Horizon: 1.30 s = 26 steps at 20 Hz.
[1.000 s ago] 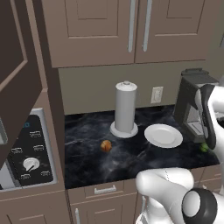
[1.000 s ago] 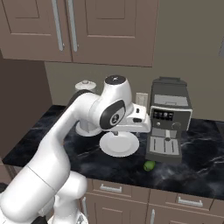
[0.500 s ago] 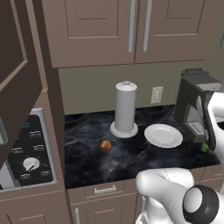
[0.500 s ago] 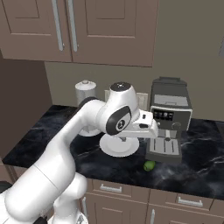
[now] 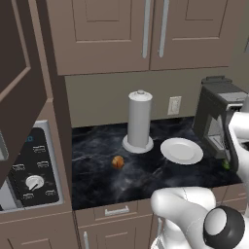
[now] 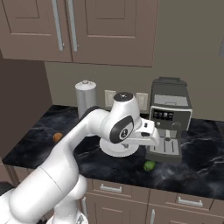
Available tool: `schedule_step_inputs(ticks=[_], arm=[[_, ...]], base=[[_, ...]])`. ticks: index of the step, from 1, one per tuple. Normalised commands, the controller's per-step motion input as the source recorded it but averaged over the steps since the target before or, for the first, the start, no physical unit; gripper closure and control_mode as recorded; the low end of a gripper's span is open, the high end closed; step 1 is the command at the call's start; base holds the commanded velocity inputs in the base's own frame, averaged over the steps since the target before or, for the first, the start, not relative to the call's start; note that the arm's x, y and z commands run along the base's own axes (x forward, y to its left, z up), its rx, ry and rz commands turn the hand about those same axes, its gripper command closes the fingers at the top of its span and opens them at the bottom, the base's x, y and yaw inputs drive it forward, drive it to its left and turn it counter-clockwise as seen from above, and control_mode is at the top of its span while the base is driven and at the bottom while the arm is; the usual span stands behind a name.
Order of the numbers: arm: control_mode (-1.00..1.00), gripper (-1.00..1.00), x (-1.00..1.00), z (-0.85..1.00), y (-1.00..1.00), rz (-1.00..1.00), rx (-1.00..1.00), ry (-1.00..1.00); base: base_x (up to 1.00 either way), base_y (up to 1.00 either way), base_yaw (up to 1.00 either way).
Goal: Pick the avocado and bread from the counter and place them on the plate. Then pick the jam from the cabinet and place it next to the plate. Lastly close the cabinet door.
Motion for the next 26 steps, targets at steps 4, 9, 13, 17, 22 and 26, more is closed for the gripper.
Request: schedule_step_inputs(ticks=[4, 9, 13, 17, 22, 26], arm=[[-1.00, -1.00, 0.01, -0.26, 0.00, -0.01, 0.00, 0.02], [-1.00, -1.00, 0.04, -0.29, 0.00, -0.01, 0.00, 0.00], [-1.00, -1.00, 0.11, -0.29, 0.00, -0.01, 0.00, 0.00], [-1.00, -1.00, 0.17, -0.26, -0.03, -0.02, 0.00, 0.00], [-1.00, -1.00, 0.19, -0.22, -0.13, -0.02, 0.00, 0.00], [-1.00, -1.00, 0.16, -0.23, -0.19, -0.02, 0.00, 0.00]], base=[[0.00, 0.00, 0.00], [0.00, 0.00, 0.00], [0.00, 0.00, 0.00], [0.00, 0.00, 0.00], [0.00, 0.00, 0.00], [0.00, 0.00, 0.00]])
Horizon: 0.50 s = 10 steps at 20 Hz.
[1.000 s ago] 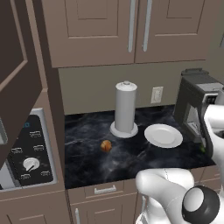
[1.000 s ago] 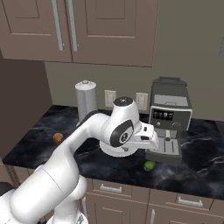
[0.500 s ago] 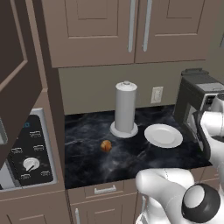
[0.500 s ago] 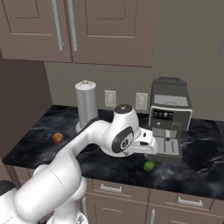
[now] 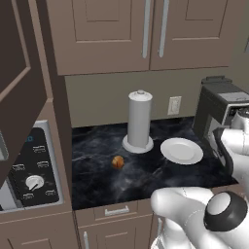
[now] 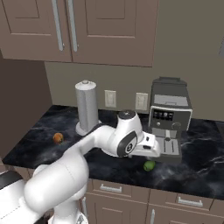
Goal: Pick the avocado and bread from the counter and place them on the plate. Then pick the jam from the cabinet and place it next to the plate. Lastly close the cabinet door.
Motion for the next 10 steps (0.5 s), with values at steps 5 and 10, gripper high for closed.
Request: schedule_step_inputs(ticks=[5, 10], arm=[[-1.00, -1.00, 0.16, -0.26, -0.16, -0.01, 0.00, 0.00], [-1.00, -1.00, 0.08, -0.25, -0.11, 0.00, 0.00, 0.00]], base=[[0.00, 0.00, 0.00], [0.00, 0.00, 0.00]])
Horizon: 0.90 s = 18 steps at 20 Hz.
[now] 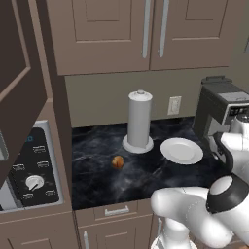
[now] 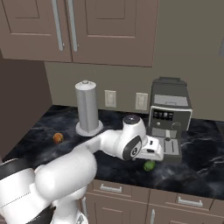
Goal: Pick the avocado and bread from the counter and place them on the plate. Then pick the jam from the cabinet and place it next to the plate. Lastly close the cabinet door.
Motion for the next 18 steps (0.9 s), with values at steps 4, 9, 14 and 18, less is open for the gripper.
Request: schedule_step_inputs(ticks=[4, 9, 14, 18], arm=[[-1.00, -1.00, 0.04, -0.24, -0.10, 0.00, 0.00, 0.00], [-1.00, -1.00, 0.06, -0.22, -0.06, 0.00, 0.00, 0.00], [-1.00, -1.00, 0.15, -0.15, 0.00, 0.00, 0.00, 0.00], [-1.00, -1.00, 0.18, -0.10, -0.02, 0.00, 0.00, 0.01]], base=[[0.00, 0.00, 0.00], [0.00, 0.00, 0.00], [0.00, 0.00, 0.00], [0.00, 0.00, 0.00]])
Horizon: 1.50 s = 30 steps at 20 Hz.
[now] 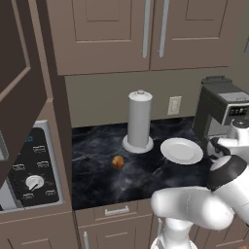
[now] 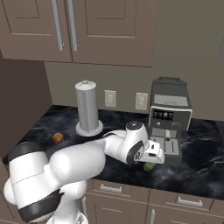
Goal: Pick the avocado and bread from the counter and place them on the plate. Then pick the jam from the cabinet and place it next to the plate. Lastly close the cabinet door.
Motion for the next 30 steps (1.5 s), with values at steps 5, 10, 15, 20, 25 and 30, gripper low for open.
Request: schedule_step_inputs(ticks=[5, 10, 15, 20, 25, 30], arm=[[-1.00, -1.00, 0.13, -0.17, -0.08, 0.00, 0.00, 0.00], [-1.00, -1.00, 0.03, -0.21, -0.15, 0.00, 0.01, 0.01], [-1.00, -1.00, 0.04, -0.23, -0.12, 0.00, 0.00, 0.00], [-1.00, -1.00, 0.05, -0.19, -0.02, 0.00, 0.00, 0.00], [-1.00, 1.00, 0.02, -0.08, -0.01, 0.00, 0.00, 0.04], [-1.00, 1.00, 0.00, -0.01, 0.00, 0.00, 0.00, 0.01]], base=[[0.00, 0.00, 0.00], [0.00, 0.00, 0.00], [0.00, 0.00, 0.00], [0.00, 0.00, 0.00], [0.00, 0.00, 0.00], [0.00, 0.00, 0.00]])
